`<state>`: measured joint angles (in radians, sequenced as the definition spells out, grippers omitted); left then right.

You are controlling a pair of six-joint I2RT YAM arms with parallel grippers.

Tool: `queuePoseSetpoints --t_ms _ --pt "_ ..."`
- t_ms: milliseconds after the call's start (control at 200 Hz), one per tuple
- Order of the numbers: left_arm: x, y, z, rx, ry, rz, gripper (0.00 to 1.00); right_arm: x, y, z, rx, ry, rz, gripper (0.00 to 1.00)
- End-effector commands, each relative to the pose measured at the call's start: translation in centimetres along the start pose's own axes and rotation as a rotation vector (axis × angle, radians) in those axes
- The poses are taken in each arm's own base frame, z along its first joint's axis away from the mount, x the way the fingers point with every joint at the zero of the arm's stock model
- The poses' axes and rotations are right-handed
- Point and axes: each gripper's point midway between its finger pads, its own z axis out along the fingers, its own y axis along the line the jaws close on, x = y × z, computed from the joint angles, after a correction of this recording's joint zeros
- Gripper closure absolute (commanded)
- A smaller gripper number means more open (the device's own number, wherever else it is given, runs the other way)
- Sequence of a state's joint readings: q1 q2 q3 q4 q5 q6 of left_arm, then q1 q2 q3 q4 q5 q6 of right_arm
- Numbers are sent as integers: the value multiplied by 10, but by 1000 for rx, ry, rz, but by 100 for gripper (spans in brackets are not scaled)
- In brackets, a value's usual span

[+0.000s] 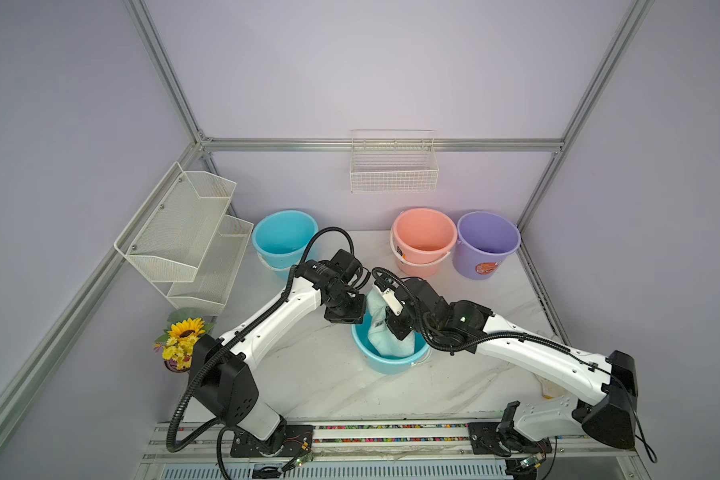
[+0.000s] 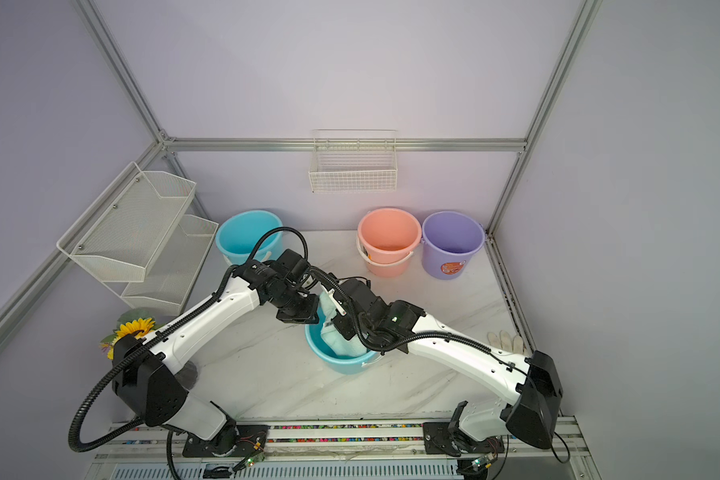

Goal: Wipe the inside of the bucket with a cloth
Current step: Pick up the bucket from the center of the board.

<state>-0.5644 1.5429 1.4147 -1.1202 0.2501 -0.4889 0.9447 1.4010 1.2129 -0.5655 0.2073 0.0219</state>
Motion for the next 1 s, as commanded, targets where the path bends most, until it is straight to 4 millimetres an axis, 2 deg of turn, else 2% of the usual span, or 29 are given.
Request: queuePoseSetpoints --t_ms 0,30,55,245,375,385,415,615,710,855,995 --pt "-17 -9 -20 29 -126 29 100 6 5 16 -53 -14 -7 100" --pt "-18 -10 -21 33 -136 35 100 13 6 20 -61 4 -17 100" --pt "-18 -11 -22 33 -143 42 100 10 6 24 -65 -14 -18 100" --pt "-21 -15 -33 -13 -212 99 100 27 14 43 -160 -3 -111 100" --pt "-21 -22 -37 -26 -255 168 100 29 5 56 -123 -33 -188 100" --pt "-21 -25 -46 -16 -282 179 100 29 5 56 -122 -37 -199 100" --pt "-20 -26 -51 -22 -303 197 100 29 4 58 -115 -43 -233 100" --pt "-13 -33 -53 -35 -343 265 100 34 4 61 -91 -133 -632 100" --pt "-10 -38 -54 -26 -360 298 100 44 4 64 -95 -99 -869 100" --pt "-6 -48 -56 -11 -374 350 100 45 5 68 -89 -115 -1177 100" --pt "-3 -55 -51 2 -360 377 100 32 8 83 -65 -146 -1324 100"
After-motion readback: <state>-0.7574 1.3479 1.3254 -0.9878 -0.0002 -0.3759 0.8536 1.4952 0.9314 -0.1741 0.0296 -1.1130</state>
